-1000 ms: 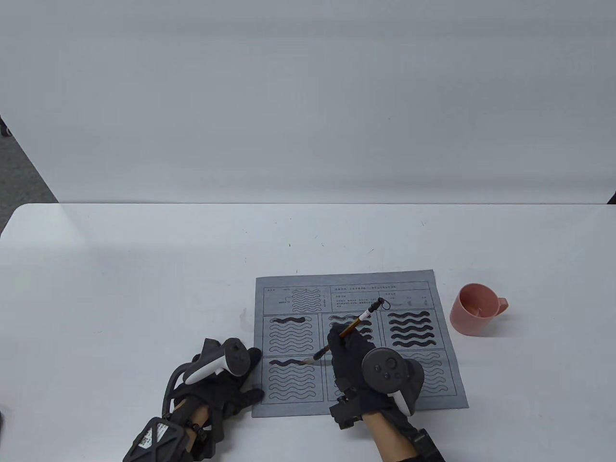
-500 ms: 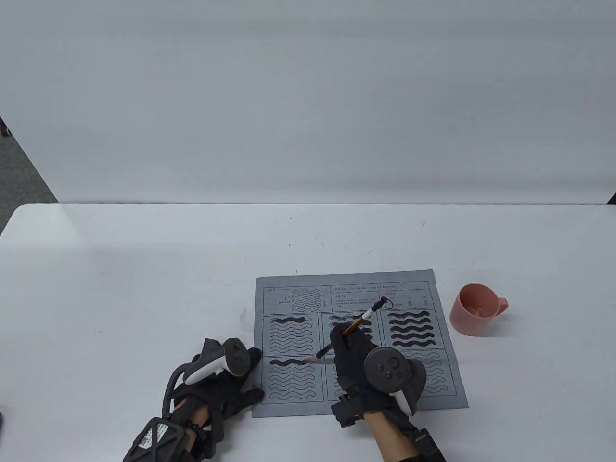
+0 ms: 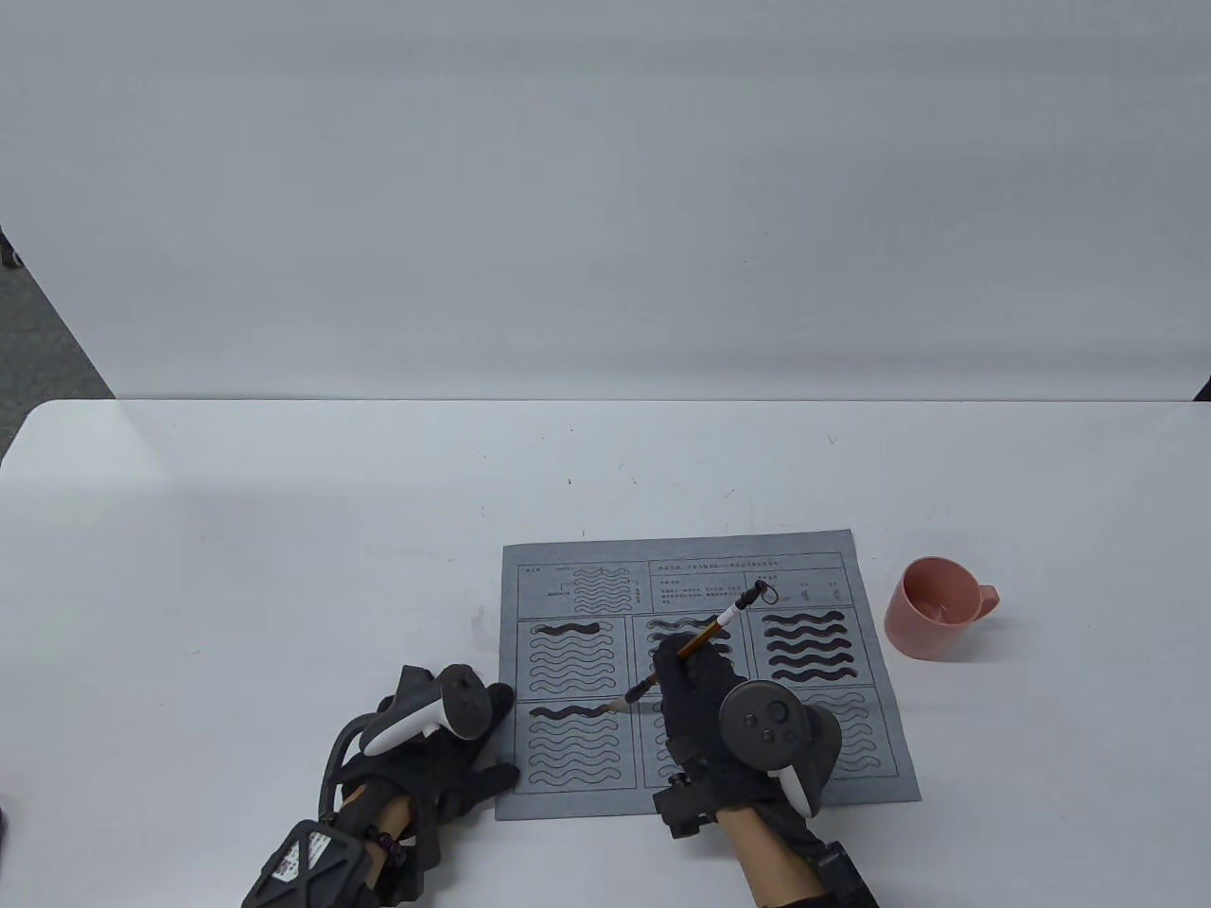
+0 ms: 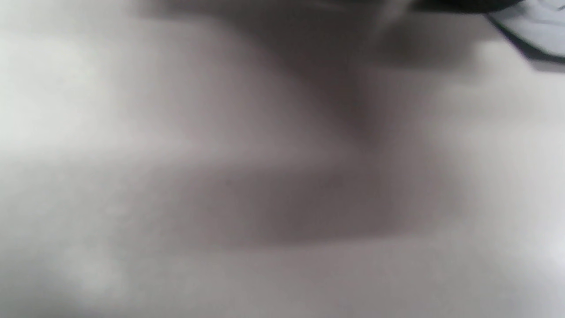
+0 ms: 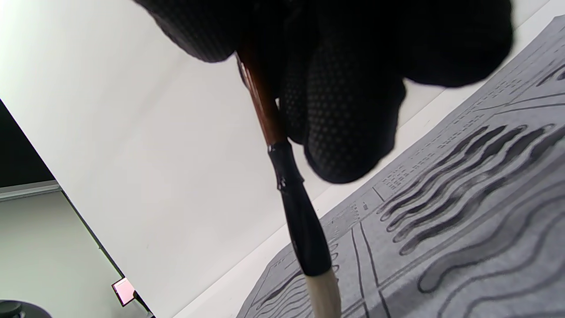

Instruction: Trace patterns on water writing practice cloth with Chinese brush

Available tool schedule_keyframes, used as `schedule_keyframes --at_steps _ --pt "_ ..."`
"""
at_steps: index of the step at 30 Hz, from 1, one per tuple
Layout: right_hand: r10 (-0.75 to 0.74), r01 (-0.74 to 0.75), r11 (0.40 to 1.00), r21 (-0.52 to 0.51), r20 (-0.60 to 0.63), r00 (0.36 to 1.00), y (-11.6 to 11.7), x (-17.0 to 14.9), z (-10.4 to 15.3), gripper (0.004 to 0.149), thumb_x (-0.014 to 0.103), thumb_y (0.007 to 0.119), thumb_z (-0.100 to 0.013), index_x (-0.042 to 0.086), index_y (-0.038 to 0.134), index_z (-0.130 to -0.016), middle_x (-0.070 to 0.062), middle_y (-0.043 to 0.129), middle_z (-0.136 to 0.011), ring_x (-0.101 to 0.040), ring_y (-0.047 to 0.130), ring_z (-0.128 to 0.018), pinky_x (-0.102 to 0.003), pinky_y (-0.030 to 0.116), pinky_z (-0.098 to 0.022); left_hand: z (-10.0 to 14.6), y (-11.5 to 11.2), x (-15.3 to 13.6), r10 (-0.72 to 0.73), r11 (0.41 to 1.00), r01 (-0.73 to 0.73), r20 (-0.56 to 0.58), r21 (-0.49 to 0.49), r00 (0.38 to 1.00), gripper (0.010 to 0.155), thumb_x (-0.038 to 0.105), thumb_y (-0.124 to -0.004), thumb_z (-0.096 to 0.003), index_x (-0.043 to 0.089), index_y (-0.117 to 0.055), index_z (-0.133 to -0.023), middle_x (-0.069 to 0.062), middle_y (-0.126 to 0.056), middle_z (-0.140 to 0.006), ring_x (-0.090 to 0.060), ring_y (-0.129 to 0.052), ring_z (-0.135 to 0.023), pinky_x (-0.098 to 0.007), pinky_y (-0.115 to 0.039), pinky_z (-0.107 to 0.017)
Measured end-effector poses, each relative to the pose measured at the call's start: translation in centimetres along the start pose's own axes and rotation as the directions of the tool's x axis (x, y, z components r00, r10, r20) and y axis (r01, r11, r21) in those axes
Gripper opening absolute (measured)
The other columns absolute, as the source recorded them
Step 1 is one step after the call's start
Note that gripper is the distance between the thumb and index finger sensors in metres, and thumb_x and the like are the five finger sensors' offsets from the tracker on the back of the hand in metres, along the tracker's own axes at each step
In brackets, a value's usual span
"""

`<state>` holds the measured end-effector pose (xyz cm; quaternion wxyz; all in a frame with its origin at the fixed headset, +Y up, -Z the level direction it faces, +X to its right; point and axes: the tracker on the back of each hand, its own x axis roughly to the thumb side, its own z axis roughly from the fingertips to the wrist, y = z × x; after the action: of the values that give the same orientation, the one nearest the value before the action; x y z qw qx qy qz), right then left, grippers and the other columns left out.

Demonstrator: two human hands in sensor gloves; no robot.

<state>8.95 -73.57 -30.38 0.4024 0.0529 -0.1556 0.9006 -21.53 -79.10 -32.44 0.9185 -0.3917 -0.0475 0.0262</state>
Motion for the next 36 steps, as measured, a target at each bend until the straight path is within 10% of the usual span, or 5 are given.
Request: schedule_keyframes --at_steps 36 --pt "0.037 -0.036 0.999 -0.008 0.03 0.999 0.08 0.21 0.14 0.04 0.034 0.069 -0.057 0.005 0.08 -0.082 -0.016 0.099 -0.069 -0.025 0.107 -0.039 -0.048 0.087 -0.031 0.0 -0.02 0.01 0.0 1.0 0.0 0.0 0.0 1.0 0.085 0.071 -0.052 -0.0414 0.058 0.014 -0.094 0.013 0.032 -0.101 -0.034 0.03 -0.095 -0.062 0.008 -0.071"
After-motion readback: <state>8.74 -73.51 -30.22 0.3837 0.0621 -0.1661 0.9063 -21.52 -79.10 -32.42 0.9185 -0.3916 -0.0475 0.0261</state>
